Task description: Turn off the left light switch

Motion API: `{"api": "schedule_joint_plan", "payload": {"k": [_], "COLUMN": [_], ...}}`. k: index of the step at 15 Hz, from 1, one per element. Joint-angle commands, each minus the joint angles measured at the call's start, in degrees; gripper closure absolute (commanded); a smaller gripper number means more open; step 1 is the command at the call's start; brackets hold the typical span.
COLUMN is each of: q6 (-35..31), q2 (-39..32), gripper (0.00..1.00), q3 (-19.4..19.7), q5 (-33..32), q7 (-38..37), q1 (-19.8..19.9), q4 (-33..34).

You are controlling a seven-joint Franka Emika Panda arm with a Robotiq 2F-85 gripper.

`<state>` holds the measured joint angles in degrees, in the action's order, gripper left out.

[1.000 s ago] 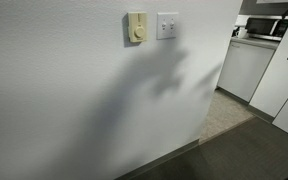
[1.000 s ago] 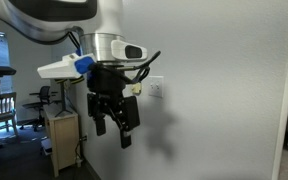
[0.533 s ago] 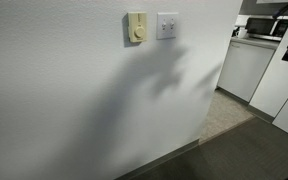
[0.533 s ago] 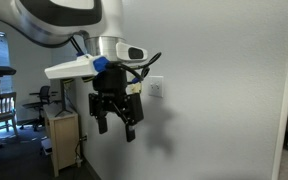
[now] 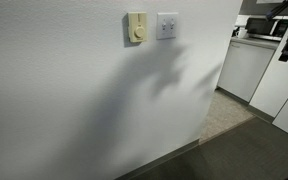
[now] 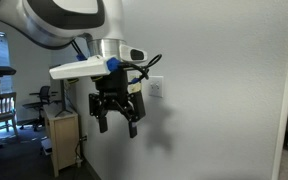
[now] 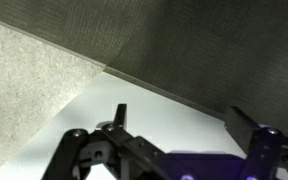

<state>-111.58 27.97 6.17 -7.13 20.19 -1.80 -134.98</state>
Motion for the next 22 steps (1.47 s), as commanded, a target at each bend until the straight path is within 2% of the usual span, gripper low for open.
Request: {"api": "schedule_joint_plan", "payload": {"k": [1, 22], "q6": [0.2, -0.7], "q2": [0.0, -0.8], "gripper": [0.0, 0.0], "q3": [-0.3, -0.4], "q5": [0.2, -0.1], "q7": [0.1, 0.6], "q1": [0.3, 0.1], "q4": [0.1, 0.7]}}
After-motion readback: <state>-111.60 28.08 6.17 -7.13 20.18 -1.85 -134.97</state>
